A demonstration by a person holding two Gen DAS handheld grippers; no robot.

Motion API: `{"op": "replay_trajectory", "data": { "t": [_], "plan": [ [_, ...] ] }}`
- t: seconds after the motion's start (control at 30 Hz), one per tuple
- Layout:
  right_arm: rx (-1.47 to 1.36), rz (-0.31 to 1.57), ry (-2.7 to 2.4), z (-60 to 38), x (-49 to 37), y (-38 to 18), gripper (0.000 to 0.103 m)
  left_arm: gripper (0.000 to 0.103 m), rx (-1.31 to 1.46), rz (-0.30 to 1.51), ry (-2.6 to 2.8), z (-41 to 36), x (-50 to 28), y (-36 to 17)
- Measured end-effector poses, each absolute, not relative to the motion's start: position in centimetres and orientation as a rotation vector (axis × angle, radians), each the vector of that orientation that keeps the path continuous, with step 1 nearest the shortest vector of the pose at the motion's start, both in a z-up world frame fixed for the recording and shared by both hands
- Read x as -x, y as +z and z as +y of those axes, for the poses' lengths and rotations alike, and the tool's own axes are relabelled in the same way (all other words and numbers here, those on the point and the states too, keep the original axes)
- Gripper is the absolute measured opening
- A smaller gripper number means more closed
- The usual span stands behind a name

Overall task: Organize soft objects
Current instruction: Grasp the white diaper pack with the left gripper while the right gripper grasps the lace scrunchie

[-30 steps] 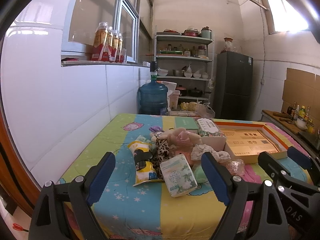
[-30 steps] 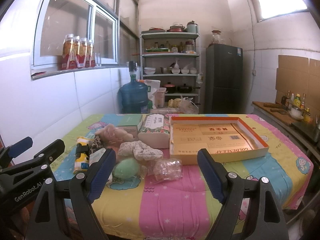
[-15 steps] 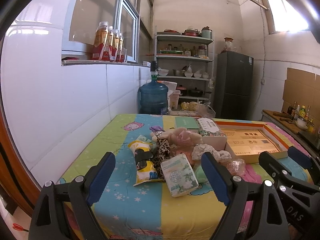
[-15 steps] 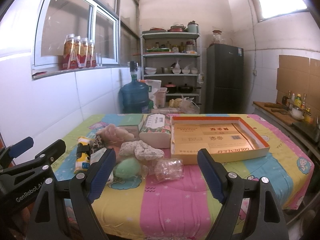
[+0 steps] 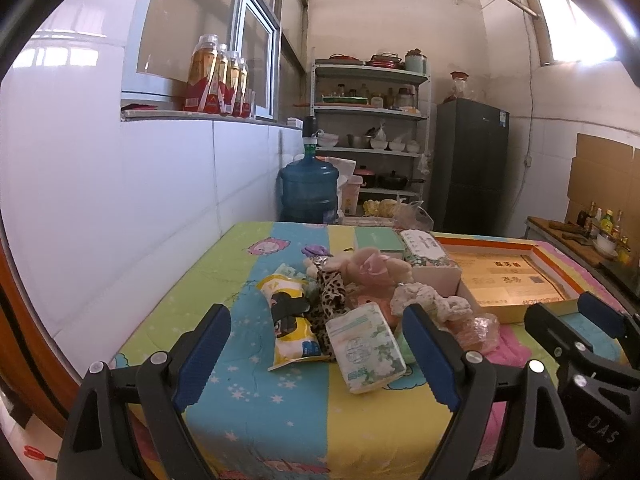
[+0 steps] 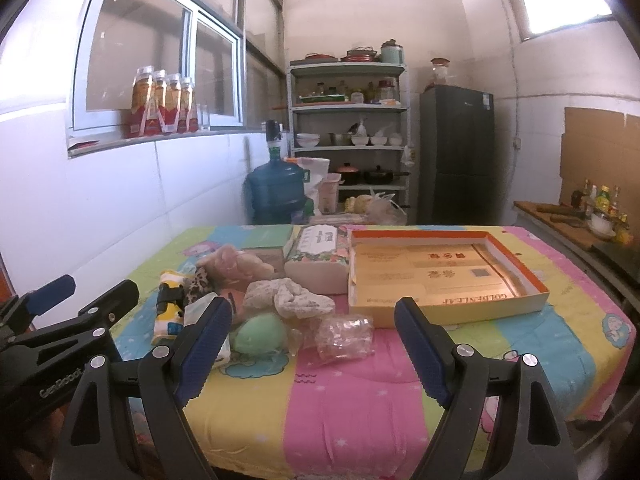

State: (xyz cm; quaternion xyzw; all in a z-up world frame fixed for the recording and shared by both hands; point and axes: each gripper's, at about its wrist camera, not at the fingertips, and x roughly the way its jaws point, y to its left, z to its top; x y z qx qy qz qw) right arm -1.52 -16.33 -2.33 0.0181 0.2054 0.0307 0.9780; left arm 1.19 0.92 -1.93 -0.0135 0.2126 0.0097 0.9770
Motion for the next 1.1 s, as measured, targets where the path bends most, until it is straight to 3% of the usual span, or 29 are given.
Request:
{"op": "replay_trajectory", "data": {
  "t": [0.5,1.1],
  "plan": [
    [0.022,0.515,0.143,-15.8,-3.7,-5.9,0.085,0.088,0.064,0.488,-0.016,2.6,-5.1,-5.1],
    [0.013,0.553,0.255,-19.2,-8.3,-6.9,0.084,0.086,0.126,0.617,-0.054,-0.9,-8.0,-9.8]
  ]
}}
